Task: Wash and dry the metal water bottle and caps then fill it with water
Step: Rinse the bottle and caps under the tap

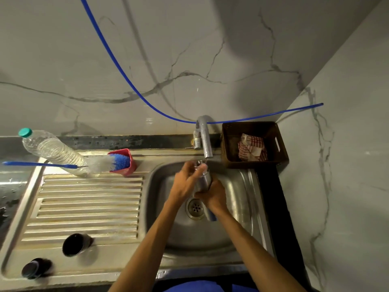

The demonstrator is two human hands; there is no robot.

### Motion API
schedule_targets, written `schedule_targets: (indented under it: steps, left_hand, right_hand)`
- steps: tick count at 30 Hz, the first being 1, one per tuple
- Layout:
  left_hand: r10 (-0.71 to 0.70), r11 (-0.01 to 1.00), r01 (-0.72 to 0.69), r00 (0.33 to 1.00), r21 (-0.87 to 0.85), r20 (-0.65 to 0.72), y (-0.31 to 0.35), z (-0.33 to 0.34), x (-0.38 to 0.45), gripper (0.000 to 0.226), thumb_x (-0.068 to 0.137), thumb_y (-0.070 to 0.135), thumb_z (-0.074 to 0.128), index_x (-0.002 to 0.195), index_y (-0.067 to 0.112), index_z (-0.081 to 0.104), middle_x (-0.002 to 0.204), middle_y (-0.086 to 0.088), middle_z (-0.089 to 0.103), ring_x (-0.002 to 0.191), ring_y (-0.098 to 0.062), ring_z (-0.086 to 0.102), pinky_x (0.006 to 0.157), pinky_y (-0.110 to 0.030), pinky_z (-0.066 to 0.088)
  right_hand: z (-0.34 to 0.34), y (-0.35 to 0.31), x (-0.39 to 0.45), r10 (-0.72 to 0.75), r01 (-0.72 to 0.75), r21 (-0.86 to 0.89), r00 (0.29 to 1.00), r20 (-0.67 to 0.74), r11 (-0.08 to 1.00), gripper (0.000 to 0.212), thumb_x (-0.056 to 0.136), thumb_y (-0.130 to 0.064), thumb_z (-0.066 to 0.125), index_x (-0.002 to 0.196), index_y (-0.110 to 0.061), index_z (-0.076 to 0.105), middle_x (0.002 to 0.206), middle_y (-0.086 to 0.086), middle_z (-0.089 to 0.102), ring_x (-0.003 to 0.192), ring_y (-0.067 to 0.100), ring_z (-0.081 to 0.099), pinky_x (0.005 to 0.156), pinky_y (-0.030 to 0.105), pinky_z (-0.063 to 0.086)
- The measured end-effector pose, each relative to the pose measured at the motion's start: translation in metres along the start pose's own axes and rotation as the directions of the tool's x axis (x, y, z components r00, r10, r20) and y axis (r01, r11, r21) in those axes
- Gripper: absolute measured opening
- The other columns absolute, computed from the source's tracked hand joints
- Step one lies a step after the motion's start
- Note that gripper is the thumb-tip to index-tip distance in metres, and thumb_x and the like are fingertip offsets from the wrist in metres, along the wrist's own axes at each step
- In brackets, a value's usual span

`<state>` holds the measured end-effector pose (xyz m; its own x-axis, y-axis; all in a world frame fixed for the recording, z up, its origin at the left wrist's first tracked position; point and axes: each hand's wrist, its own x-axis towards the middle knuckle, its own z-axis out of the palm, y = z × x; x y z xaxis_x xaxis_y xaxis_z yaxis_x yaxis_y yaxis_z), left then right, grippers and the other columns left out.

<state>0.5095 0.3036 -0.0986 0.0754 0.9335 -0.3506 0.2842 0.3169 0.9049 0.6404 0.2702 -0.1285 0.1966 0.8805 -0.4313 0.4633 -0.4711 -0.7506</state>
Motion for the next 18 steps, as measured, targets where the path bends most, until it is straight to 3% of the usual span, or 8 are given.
schedule_targets:
  steps: [2,4,7,9,11,13,15,18]
  left_hand:
    - [-0.040,0.991,0.041,0.999,0.128,-0.008,0.002,0.012,-0.008,0.076,0.076,0.057,0.087,0.131,0.023,0.047,0.109,0.014,0.060,0.096,-0.007,0.063,0.087,-0.029,0.057]
    - [-0.045,0.979,0.067,0.992,0.193,-0.115,0.002,0.015,-0.006,0.078,0.068,0.045,0.095,0.122,0.024,0.042,0.108,0.009,0.059,0.094,-0.012,0.063,0.087,-0.033,0.059]
    - [-0.015,0.976,0.025,0.999,0.218,-0.052,0.003,0.005,0.000,0.073,0.069,0.032,0.096,0.119,0.022,0.044,0.108,0.007,0.065,0.094,-0.013,0.067,0.080,-0.024,0.059]
    - [0.011,0.983,-0.008,1.000,0.184,-0.016,0.001,0.001,0.001,0.068,0.071,0.031,0.095,0.121,0.022,0.049,0.107,0.010,0.064,0.098,-0.012,0.067,0.076,-0.016,0.054]
    - [-0.006,0.987,0.010,1.000,0.157,-0.025,0.002,0.007,-0.003,0.074,0.072,0.036,0.093,0.131,0.022,0.051,0.119,0.005,0.059,0.108,-0.017,0.062,0.084,-0.021,0.050]
    - [-0.062,0.978,0.079,0.994,0.192,-0.091,0.005,0.015,-0.005,0.092,0.065,0.046,0.096,0.138,0.019,0.047,0.125,0.005,0.052,0.111,-0.015,0.054,0.092,-0.027,0.048]
    - [-0.088,0.977,0.118,0.981,0.178,-0.171,0.009,0.016,-0.004,0.092,0.061,0.045,0.098,0.132,0.016,0.048,0.119,0.003,0.058,0.106,-0.016,0.060,0.089,-0.028,0.052]
    - [-0.074,0.982,0.094,0.989,0.165,-0.124,0.012,0.008,0.000,0.078,0.064,0.038,0.098,0.124,0.018,0.052,0.107,0.009,0.062,0.096,-0.011,0.063,0.075,-0.015,0.048]
  right_hand:
    - [0.015,0.005,-0.003,-0.023,0.023,-0.001,1.000,0.017,1.000,0.053,0.082,-0.029,0.079,0.128,-0.018,0.055,0.117,0.004,0.066,0.102,0.023,0.066,0.080,0.032,0.055]
    - [0.022,0.010,-0.008,-0.069,0.065,0.070,0.996,0.060,0.995,0.049,0.080,-0.031,0.081,0.119,-0.019,0.056,0.109,0.001,0.070,0.098,0.019,0.070,0.079,0.039,0.059]
    - [0.006,0.009,-0.006,-0.078,0.058,0.153,0.989,0.130,0.987,0.054,0.078,-0.019,0.085,0.116,-0.023,0.047,0.102,-0.007,0.068,0.094,0.013,0.069,0.076,0.024,0.055]
    - [-0.004,0.001,0.003,-0.037,0.002,0.184,0.982,0.187,0.983,0.051,0.076,-0.019,0.086,0.115,-0.027,0.053,0.105,-0.007,0.068,0.098,0.014,0.068,0.085,0.030,0.056]
    - [-0.005,-0.004,0.010,-0.056,0.018,0.162,0.971,0.233,0.987,0.035,0.080,-0.023,0.081,0.109,-0.030,0.063,0.104,-0.004,0.071,0.101,0.018,0.070,0.086,0.032,0.058]
    - [-0.003,-0.011,0.002,-0.076,0.055,0.119,0.981,0.179,0.991,0.018,0.087,-0.023,0.075,0.104,-0.024,0.069,0.097,-0.005,0.071,0.095,0.017,0.070,0.076,0.026,0.055]
    - [-0.002,-0.010,-0.005,-0.110,0.076,0.178,0.976,0.188,0.981,0.035,0.085,-0.024,0.073,0.118,-0.014,0.066,0.104,-0.001,0.069,0.098,0.014,0.066,0.081,0.027,0.052]
    - [-0.012,-0.007,-0.007,-0.130,0.026,0.292,0.931,0.342,0.956,0.055,0.081,-0.016,0.077,0.132,-0.012,0.057,0.123,0.008,0.068,0.111,0.018,0.067,0.096,0.035,0.055]
